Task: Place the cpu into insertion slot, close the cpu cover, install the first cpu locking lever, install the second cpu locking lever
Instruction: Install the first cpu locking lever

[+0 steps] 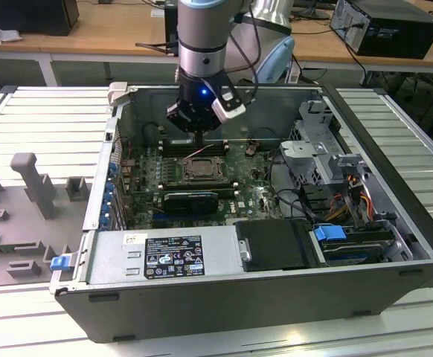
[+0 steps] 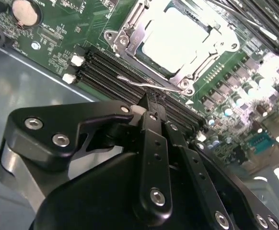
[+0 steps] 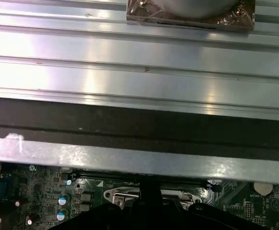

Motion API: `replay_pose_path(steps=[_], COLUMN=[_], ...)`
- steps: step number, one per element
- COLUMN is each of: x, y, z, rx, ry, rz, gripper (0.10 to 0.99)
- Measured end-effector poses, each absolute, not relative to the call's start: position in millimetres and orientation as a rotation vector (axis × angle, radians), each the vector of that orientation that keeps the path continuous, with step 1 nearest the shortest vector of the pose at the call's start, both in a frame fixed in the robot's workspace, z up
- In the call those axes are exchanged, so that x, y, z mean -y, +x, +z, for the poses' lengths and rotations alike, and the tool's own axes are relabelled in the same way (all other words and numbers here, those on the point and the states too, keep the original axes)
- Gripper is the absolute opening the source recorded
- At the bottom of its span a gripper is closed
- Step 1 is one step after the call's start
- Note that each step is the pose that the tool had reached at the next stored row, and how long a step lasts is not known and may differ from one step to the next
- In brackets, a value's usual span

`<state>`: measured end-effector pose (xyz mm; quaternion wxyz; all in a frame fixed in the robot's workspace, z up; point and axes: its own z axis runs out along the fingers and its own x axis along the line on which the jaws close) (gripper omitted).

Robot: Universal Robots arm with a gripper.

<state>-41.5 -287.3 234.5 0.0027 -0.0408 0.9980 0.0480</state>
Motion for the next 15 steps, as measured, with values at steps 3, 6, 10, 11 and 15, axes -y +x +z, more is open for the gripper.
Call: replay_pose_path(steps=[3, 6, 10, 11, 15], x=[287, 287, 287, 287, 287], y=[-41, -37, -28, -27, -26], z=[231, 229, 224, 224, 222], rx=[-3.130, -3.130, -3.130, -3.130, -3.128], ry=[-0.131, -0.132, -0.130, -0.127, -0.116], rz=[0.151, 0.151, 0.151, 0.151, 0.158], gripper=[0.106, 0.106, 0.106, 0.106, 0.106])
